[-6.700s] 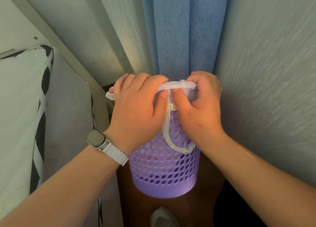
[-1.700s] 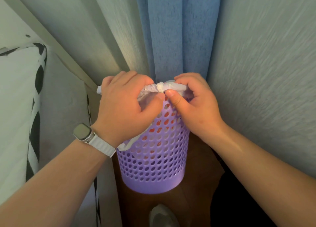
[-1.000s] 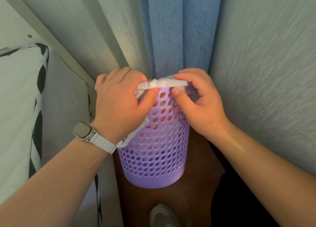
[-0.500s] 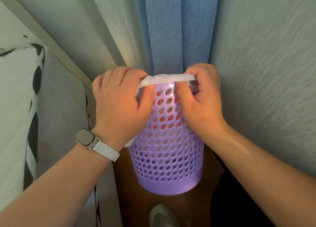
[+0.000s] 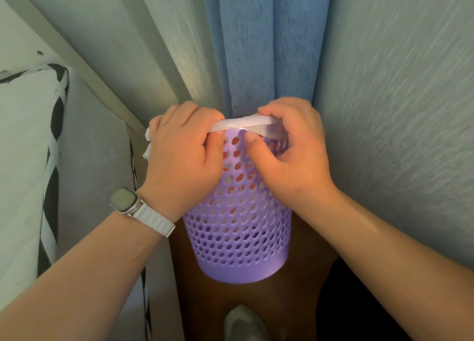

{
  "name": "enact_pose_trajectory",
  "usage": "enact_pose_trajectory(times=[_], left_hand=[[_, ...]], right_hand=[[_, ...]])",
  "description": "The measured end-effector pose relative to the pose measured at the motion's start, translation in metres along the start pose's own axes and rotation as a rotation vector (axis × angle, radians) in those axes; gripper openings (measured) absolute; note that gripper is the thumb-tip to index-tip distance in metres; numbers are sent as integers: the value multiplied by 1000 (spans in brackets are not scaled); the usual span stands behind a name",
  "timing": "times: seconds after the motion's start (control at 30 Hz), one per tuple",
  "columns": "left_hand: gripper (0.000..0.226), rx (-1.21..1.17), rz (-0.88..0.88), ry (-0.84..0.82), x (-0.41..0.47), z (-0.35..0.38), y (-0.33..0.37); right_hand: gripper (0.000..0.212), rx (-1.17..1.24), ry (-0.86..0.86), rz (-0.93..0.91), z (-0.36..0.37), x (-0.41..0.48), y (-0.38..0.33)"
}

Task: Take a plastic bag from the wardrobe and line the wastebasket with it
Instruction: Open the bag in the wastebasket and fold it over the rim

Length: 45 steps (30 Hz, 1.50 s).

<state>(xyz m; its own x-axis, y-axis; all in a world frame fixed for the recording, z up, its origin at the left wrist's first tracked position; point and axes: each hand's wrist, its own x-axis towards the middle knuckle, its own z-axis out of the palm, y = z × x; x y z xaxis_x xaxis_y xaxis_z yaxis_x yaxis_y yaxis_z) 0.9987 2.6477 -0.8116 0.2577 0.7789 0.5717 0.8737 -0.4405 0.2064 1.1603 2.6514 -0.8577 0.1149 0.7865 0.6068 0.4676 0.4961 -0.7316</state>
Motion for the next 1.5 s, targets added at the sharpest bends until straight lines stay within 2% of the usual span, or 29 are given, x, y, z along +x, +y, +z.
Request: enact_pose_trajectory(times=[0.1, 0.27, 0.4, 0.57, 0.7, 0.93, 1.1, 1.27, 1.5], left_hand=[[12, -58, -25, 3, 0, 5, -11], [19, -65, 43, -15, -1, 8, -15], [20, -103, 40, 6, -3, 8, -14], [20, -103, 45, -31, -4, 6, -7], [37, 0, 76, -40, -9, 3, 5], [23, -31, 6, -74, -13, 16, 13], [25, -11, -5, -99, -13, 18, 10], [26, -47, -52, -91, -10, 18, -3], [23, -127, -28, -26, -6, 14, -7]], right_hand=[[38, 4, -33, -34, -6, 0, 10], [40, -8, -56, -4, -5, 1, 27], [31, 12, -64, 22, -2, 0, 32], [19, 32, 7, -8, -4, -1, 28], [17, -41, 38, -10, -2, -3, 19], [20, -97, 30, 34, 10, -8, 7], [17, -72, 16, 34, 10, -10, 3], [29, -69, -35, 1, 0, -9, 15], [38, 55, -38, 158, 0, -8, 27]])
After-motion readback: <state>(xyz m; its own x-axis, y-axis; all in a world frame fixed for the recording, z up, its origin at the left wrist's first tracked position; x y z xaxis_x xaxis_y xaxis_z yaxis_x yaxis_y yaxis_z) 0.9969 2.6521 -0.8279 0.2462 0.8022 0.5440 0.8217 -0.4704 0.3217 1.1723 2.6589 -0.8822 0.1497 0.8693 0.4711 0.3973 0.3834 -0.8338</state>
